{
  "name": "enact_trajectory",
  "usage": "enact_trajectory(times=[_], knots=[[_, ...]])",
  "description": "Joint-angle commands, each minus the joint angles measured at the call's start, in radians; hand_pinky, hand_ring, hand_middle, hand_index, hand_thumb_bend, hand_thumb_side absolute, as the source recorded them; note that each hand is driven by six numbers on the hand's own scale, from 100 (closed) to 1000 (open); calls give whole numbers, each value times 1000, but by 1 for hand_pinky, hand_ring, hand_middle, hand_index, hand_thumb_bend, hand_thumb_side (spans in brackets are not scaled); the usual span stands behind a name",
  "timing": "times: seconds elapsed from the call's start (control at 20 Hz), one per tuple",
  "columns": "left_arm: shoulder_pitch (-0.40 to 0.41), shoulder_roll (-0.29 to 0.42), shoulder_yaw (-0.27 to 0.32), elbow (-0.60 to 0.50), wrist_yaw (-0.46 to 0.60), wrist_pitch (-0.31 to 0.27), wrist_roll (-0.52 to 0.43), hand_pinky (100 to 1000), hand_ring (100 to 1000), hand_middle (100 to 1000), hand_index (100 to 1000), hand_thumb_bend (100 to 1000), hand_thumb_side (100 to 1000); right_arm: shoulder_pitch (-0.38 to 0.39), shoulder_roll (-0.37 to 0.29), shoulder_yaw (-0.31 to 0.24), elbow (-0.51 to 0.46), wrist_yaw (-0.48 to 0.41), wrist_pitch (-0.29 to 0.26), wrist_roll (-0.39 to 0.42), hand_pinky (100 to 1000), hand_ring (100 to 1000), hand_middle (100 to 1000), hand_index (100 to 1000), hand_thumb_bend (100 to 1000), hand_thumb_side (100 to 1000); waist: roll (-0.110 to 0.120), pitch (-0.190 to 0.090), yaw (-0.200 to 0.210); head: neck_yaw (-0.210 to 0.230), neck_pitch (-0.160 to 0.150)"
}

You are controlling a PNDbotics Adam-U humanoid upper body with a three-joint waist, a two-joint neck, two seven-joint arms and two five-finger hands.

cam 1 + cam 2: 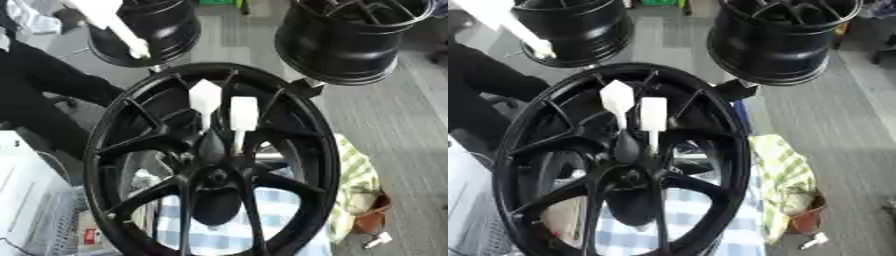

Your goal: Pull the pin out of the wheel hub.

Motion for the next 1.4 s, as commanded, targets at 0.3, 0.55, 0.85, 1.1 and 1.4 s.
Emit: enact_trajectory(times=[0.3, 0.55, 0.85, 1.1, 1.4], knots=[[37, 108, 95, 197, -231, 90, 294, 672, 516, 303, 546, 100, 100, -12, -38, -15, -14, 11, 39, -48, 750, 648, 643, 748, 154, 299, 0, -12, 1, -8, 5], [41, 88, 79, 290, -303, 111, 416, 794, 740, 588, 780, 123, 197, -13, -40, -13, -13, 11, 41, -47, 750, 648, 643, 747, 153, 302, -3, -10, -2, -7, 5], [37, 76, 68, 315, -283, 57, 370, 861, 859, 765, 883, 192, 420, -14, -39, -12, -13, 9, 41, -46, 749, 648, 643, 747, 153, 302, -4, -12, -3, -8, 5], [29, 70, 71, 292, -236, 69, 398, 838, 820, 698, 843, 100, 337, -15, -38, -11, -14, 9, 41, -45, 749, 648, 643, 747, 156, 300, -3, -13, -3, -8, 5], [26, 68, 66, 239, -169, 110, 446, 827, 798, 662, 830, 100, 309, -18, -37, -8, -16, 10, 41, -44, 749, 648, 643, 746, 157, 299, -2, -14, -5, -6, 5]])
